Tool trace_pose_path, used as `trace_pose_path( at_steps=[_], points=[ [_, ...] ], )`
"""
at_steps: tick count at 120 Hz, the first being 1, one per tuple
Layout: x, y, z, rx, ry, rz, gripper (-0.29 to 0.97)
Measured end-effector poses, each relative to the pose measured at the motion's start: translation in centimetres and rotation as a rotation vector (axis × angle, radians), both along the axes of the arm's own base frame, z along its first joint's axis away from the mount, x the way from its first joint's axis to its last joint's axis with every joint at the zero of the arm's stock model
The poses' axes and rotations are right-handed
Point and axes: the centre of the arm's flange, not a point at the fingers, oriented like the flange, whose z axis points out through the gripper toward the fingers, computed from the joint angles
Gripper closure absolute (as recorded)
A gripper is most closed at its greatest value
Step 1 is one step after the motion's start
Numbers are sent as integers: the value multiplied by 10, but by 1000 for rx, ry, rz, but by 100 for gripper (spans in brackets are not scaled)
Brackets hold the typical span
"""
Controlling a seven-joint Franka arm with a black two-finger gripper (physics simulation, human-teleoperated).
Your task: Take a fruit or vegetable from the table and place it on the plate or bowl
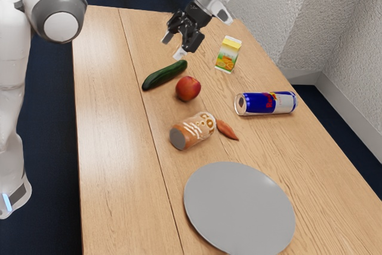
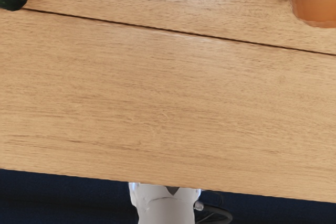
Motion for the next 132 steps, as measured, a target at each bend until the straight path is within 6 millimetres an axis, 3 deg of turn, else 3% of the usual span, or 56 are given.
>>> trace_pose_path(
  at_steps=[5, 11, 22, 39, 60, 71, 82, 122, 132],
  points=[
    [20, 22, -23, 11, -92, 26, 0],
    [39, 33, -32, 28, -207, 30, 0],
    [64, 39, -30, 59, -381, 9, 0],
    [86, 42, -19, 96, -542, -13, 0],
    [99, 42, -5, 137, -637, -28, 0],
    [109, 53, -15, 162, -646, -1, 0],
    [120, 51, -27, 175, -653, 9, 0],
    [131, 38, -31, 152, -697, -1, 0],
    [129, 40, -54, 138, -658, 6, 0]
  ],
)
